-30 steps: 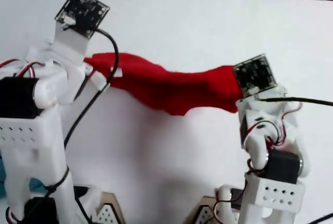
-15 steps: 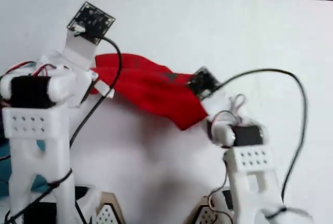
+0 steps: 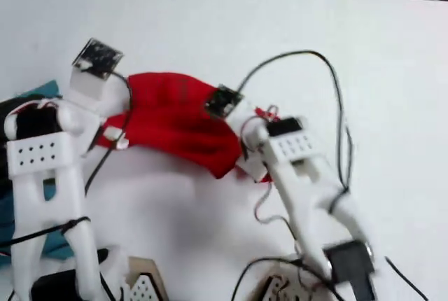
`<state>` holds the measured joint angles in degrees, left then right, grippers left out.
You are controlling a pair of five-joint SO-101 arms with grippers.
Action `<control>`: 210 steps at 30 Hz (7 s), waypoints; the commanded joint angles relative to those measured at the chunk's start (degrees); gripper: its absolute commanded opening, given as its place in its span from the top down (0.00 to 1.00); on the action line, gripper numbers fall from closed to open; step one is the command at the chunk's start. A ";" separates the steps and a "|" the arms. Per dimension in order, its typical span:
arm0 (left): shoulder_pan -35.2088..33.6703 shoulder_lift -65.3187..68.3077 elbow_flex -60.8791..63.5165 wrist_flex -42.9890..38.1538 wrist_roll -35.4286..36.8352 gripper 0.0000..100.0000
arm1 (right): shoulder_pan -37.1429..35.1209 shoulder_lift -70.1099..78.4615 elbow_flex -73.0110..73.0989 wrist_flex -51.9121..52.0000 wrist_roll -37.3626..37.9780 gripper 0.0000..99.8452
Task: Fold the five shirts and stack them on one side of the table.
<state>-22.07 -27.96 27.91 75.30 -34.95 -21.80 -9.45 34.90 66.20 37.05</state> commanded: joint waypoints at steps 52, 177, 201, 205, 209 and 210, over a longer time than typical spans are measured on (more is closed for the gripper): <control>-2.55 18.90 -0.84 -11.52 0.53 0.98 | 0.66 2.77 -4.40 -6.37 -3.69 0.98; -2.46 19.34 -3.47 -11.16 0.35 0.98 | 4.18 36.70 -56.79 10.15 -1.32 0.84; -0.97 19.34 -3.47 -11.16 0.09 0.98 | -6.81 10.24 -31.30 25.89 -5.01 0.73; -0.97 19.34 -3.47 -11.16 0.09 0.98 | -9.19 2.15 -9.32 15.34 -5.10 0.73; -0.97 19.34 -3.47 -11.16 0.09 0.98 | -7.78 -3.56 1.85 6.64 -5.10 0.73; -0.97 19.34 -3.47 -11.16 0.09 0.98 | -7.25 -4.35 2.20 5.85 -5.10 0.73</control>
<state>-23.12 -8.70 26.77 64.75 -34.77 -29.98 -8.57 33.41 75.69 32.31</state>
